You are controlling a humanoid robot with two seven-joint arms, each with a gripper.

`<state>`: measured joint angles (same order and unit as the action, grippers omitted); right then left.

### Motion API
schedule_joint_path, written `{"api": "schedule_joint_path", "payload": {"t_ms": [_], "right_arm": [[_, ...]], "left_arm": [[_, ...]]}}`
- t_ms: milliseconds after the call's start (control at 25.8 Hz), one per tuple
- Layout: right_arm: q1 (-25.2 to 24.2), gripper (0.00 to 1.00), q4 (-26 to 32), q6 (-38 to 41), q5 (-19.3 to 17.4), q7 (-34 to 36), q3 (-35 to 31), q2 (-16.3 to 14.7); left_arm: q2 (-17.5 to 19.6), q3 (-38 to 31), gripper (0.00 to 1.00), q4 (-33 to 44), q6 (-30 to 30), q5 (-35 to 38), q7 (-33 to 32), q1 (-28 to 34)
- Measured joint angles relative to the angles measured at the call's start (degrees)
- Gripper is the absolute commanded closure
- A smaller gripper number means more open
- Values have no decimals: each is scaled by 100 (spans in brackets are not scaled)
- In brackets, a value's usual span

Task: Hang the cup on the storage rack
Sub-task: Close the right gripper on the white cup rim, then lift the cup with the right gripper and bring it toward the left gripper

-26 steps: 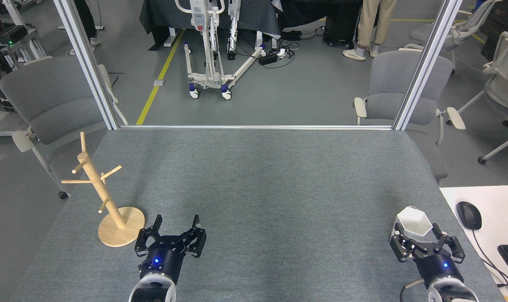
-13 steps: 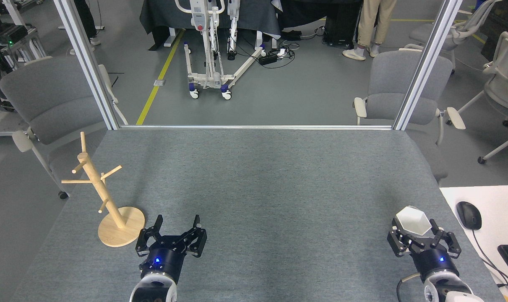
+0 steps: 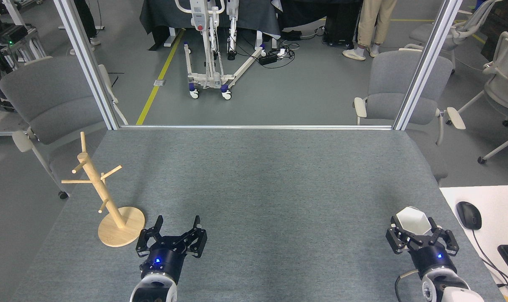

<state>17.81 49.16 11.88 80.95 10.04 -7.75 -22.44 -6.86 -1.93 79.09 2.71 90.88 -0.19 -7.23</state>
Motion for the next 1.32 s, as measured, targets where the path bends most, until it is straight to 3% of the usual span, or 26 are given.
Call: {"api": "schedule_joint_path", "payload": {"t_ms": [813, 891, 968, 1200, 1316], "right_arm": [[205, 1, -288, -4, -3, 9, 112, 5], [205, 4, -292, -16, -3, 4, 113, 9], [206, 14, -293, -65, -1, 3, 114, 15], [206, 21, -299, -217, 15, -4, 116, 23], [206, 34, -300, -241, 16, -7, 116, 37]], "left_arm": [[0, 0, 1, -110, 4, 0, -4, -41], [-2, 0, 0, -118, 4, 0, -4, -40], [-3, 0, 0, -119, 3, 0, -4, -41], [-7, 0, 1, -129, 4, 0, -4, -41], [-7, 0, 0, -130, 4, 0, 0, -42]]}}
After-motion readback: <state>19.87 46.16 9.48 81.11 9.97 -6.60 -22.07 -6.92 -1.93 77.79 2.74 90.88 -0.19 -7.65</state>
